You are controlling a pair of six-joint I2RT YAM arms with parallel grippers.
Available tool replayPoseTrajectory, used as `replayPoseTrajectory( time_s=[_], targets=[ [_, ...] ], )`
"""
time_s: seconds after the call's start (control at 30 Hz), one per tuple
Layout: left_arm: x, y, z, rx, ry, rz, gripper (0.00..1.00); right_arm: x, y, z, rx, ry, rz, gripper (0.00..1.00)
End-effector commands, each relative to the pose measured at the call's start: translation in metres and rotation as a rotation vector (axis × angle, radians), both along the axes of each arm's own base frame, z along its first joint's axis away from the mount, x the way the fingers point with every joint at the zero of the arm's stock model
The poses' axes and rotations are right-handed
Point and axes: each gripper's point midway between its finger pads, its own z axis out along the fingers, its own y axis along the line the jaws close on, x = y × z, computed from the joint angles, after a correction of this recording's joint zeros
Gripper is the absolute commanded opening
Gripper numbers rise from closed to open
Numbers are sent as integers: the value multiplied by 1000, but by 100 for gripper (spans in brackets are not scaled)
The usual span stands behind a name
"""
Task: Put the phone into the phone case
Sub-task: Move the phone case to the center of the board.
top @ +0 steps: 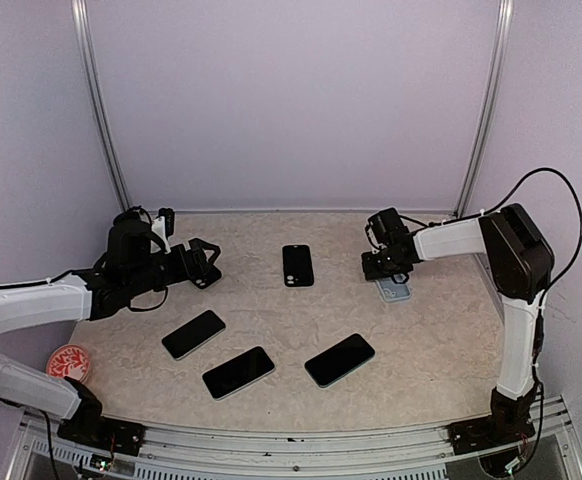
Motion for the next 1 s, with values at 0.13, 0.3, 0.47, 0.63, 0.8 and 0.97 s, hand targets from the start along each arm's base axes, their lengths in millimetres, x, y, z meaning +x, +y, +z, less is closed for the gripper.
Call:
replayPoseTrajectory(
  time_s=[0.13, 0.3, 0.47, 0.63, 0.8, 0.97],
  targets=[
    [-5, -2, 5, -22, -24, -13, 99, -18, 42, 28, -162, -71, 392, 0],
    [-6, -3, 6, -26, -22, -18, 99, -43, 63, 31, -169, -61, 583, 0],
    [-6, -3, 5, -28, -19, -21, 99, -66, 65, 23, -251, -38, 708, 0],
    [-6, -5, 3, -33, -14, -28, 99, -86, 62, 23, -282, -23, 789, 0],
    [-6, -7, 3, -42, -16, -36, 99, -105, 60, 24, -324, 16, 823, 0],
    [-4, -12, 5, -47, -14, -51, 99, -124, 54, 16, -366, 77, 832, 0]
  ],
)
